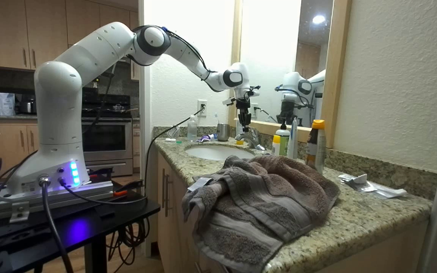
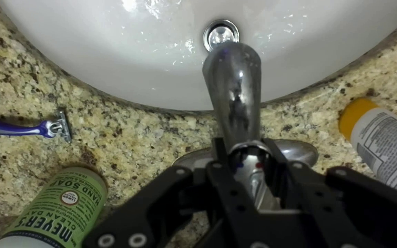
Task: Open the tap
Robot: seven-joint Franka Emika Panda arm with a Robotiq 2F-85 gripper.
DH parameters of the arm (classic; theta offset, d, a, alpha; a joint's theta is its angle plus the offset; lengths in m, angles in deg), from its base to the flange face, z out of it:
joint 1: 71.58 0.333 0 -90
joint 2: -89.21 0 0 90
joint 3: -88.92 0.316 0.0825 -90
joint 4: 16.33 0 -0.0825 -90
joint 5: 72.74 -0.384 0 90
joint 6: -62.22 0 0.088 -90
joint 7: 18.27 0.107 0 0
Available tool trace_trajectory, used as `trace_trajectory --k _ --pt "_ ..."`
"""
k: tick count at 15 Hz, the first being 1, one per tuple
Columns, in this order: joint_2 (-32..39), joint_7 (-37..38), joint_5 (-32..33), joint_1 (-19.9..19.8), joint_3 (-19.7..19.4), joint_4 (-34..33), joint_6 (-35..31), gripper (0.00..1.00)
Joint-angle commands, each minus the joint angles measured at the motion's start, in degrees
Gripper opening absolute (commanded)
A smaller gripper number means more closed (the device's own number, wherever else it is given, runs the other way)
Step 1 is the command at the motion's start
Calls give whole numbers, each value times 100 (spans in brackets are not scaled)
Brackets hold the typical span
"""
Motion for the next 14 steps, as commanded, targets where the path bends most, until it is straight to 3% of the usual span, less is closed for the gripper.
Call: trace_trajectory --k 1,7,10,14 --pt "-89 -29 -92 -54 41 49 -187 7" --pt "-392 -439 -898 -400 452 116 348 7" --pt "-641 -834 -1422 -606 611 311 342 7" --pt "-875 -1206 -1652 -677 632 537 137 7"
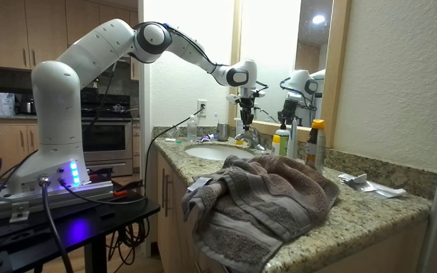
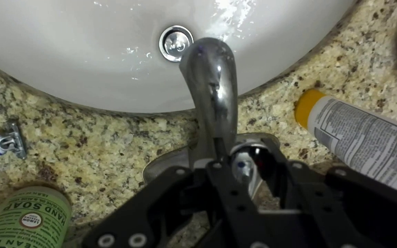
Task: Open the tap
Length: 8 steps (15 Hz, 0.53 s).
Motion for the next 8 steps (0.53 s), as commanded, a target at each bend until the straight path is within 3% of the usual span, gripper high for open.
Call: trace_trajectory --k 1,5,6,7,8 --pt "-833 -270 -350 -52 251 578 5 7" --pt "-1028 -342 -402 -10 285 753 -334 7" --pt "-1081 -339 -397 -9 300 822 -313 12" --pt "-1131 -282 -321 17 269 879 -154 54" --pt "-1162 -165 -244 49 221 876 105 56"
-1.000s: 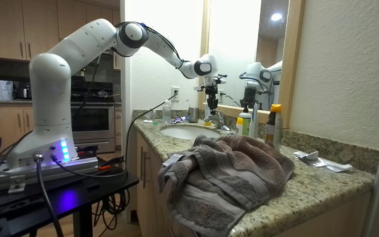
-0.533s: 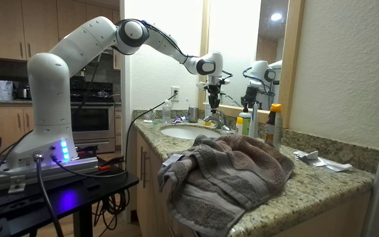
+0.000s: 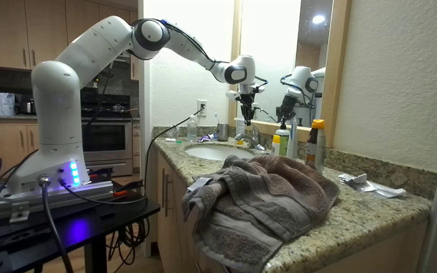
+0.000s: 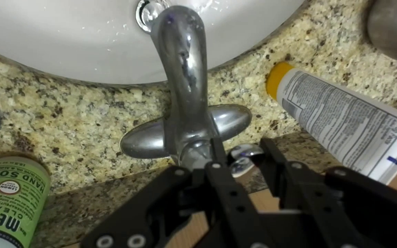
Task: Open the tap
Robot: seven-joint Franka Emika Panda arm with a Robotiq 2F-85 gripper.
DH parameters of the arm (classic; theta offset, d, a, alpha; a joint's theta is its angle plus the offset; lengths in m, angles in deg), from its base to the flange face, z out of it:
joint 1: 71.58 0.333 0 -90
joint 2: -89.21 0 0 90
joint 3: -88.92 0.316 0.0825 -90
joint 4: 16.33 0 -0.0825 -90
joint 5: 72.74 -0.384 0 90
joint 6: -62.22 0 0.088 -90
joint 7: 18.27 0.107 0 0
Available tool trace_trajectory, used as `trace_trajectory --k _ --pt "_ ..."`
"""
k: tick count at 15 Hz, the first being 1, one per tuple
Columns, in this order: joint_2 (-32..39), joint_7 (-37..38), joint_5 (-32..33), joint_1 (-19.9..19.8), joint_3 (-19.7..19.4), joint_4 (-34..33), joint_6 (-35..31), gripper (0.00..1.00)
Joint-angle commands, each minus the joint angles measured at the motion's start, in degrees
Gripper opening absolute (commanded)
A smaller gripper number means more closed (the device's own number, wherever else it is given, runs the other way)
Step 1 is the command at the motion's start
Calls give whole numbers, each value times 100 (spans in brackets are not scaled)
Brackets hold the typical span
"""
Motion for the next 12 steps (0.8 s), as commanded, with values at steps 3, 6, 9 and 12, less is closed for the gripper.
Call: trace_trajectory --k 3,6,9,12 --pt "-481 11 1 40 24 150 545 51" --pt "-816 68 347 146 -160 476 599 83" --pt "-951 -54 698 129 -292 666 752 99" --pt "-703 -79 678 69 -255 357 790 99"
